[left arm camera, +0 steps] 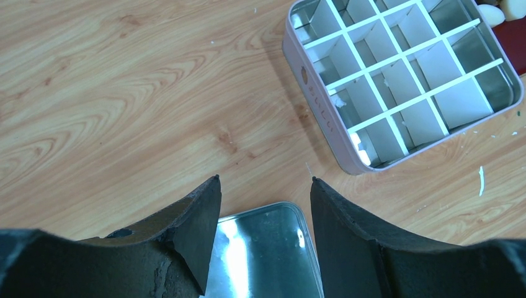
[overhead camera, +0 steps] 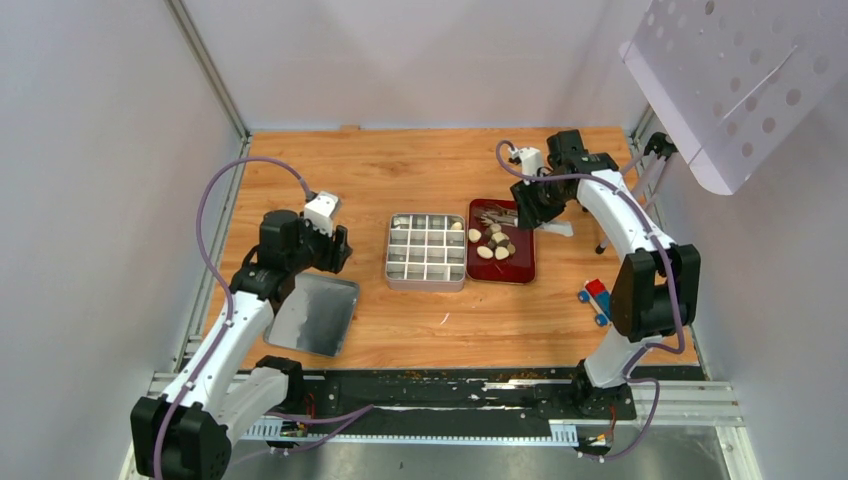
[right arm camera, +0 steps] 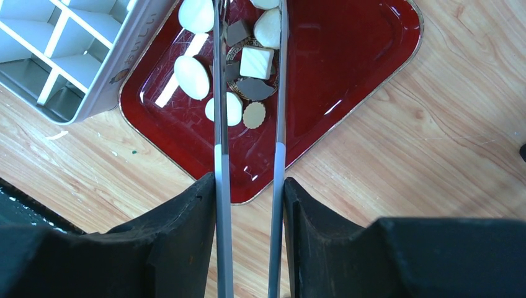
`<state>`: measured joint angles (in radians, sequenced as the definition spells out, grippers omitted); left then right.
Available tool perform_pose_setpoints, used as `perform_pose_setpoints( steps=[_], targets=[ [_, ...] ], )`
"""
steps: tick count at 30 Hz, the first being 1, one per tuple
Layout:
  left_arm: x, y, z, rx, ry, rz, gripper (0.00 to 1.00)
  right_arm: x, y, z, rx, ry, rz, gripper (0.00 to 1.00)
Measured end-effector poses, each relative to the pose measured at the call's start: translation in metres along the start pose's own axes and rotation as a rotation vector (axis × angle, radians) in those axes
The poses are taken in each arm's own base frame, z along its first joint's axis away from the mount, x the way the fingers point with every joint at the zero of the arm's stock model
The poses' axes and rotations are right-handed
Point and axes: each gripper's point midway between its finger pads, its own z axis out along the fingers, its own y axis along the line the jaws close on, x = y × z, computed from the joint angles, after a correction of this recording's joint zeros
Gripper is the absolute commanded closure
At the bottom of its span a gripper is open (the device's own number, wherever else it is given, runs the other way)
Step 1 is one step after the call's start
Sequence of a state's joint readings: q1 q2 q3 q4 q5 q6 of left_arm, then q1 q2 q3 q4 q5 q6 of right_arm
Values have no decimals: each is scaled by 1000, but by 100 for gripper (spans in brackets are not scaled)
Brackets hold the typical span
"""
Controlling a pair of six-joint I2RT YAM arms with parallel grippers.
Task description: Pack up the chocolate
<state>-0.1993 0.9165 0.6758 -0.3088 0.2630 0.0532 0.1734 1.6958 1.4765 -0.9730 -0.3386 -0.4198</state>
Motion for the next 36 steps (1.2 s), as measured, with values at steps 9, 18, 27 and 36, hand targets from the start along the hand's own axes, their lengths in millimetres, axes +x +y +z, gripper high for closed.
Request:
perform_pose_setpoints(
  steps=[9,18,27,36],
  targets=[
    [2,1,-1,-5,0,-3,37,2,-1,13,12,35,-12,58],
    [4,3,-2,-11,-3,-11,37,6,-12,11,83,60,-23,62],
    [2,2,-2,-5,-8,-17,37,8,-21,1,149,64,-44,66],
    [5,1,-1,-2,-8,-28,37,11,-23,4,159,67,-53,84]
  ],
)
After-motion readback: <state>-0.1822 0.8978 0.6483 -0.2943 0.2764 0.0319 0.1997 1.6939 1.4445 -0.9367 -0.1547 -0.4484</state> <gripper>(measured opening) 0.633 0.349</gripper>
